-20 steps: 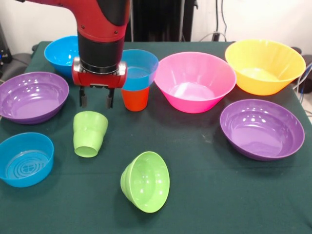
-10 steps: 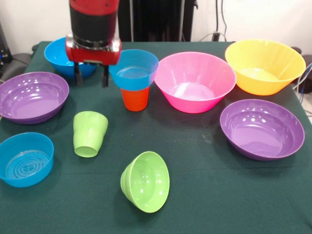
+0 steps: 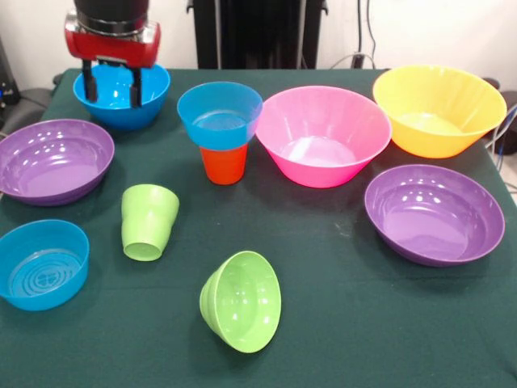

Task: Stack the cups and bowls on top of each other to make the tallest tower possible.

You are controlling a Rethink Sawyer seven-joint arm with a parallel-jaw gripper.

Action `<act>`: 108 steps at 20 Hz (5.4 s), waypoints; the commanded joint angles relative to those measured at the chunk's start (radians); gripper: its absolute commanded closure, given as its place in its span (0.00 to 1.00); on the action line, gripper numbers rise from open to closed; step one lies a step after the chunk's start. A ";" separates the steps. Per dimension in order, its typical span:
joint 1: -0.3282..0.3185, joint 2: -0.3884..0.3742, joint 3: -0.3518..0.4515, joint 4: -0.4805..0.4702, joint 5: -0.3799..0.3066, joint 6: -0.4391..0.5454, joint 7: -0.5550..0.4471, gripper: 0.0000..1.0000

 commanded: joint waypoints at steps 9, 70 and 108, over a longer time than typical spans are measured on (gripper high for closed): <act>0.006 0.057 0.067 0.107 -0.041 -0.016 -0.069 0.00; -0.044 0.191 -0.158 0.362 -0.231 -0.552 0.074 0.00; -0.021 0.122 -0.124 0.336 -0.115 -0.429 0.016 1.00</act>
